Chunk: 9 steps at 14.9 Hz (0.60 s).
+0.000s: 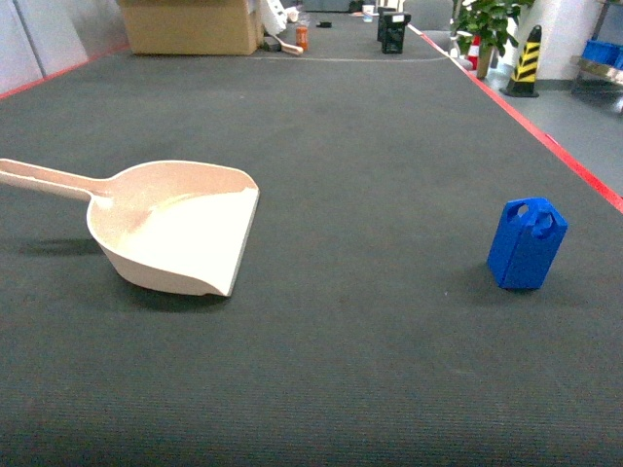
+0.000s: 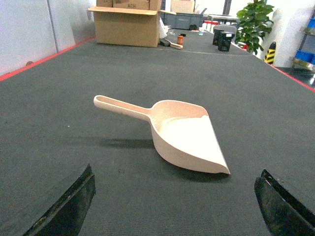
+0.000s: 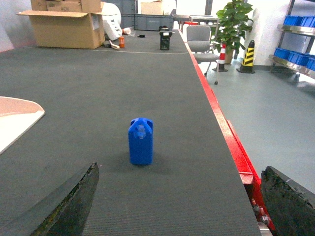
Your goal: Place part in tray to right shelf
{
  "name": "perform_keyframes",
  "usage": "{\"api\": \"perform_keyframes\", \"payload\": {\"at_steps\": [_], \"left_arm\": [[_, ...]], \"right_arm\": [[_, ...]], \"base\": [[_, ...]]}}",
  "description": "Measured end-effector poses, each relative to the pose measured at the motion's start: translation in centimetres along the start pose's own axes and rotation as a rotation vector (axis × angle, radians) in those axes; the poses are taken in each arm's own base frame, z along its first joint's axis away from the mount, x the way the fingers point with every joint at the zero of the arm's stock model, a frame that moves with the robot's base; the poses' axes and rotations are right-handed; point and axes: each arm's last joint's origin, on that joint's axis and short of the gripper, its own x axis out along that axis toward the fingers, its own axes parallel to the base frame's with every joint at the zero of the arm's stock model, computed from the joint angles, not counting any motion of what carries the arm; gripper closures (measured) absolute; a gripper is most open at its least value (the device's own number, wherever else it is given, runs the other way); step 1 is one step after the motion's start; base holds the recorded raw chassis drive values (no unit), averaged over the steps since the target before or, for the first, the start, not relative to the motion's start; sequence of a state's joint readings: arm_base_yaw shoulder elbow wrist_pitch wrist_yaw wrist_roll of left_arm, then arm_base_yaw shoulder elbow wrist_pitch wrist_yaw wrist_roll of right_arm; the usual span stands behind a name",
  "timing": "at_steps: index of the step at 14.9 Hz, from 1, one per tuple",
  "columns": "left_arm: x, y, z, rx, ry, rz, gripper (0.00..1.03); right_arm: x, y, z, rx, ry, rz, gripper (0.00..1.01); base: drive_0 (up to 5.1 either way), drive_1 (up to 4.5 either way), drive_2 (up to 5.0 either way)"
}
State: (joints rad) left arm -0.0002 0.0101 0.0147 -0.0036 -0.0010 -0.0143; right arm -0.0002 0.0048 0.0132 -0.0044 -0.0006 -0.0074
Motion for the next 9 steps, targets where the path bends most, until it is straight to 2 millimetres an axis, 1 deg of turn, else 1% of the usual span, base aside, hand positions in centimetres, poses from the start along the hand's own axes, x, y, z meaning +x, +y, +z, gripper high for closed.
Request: {"api": "perform_keyframes", "payload": {"at_steps": [9], "left_arm": [[0.00,0.00,0.00,0.000,0.000,0.000,0.05]], "right_arm": [[0.00,0.00,0.00,0.000,0.000,0.000,0.03]], "base": [[0.0,0.00,0.0]]}}
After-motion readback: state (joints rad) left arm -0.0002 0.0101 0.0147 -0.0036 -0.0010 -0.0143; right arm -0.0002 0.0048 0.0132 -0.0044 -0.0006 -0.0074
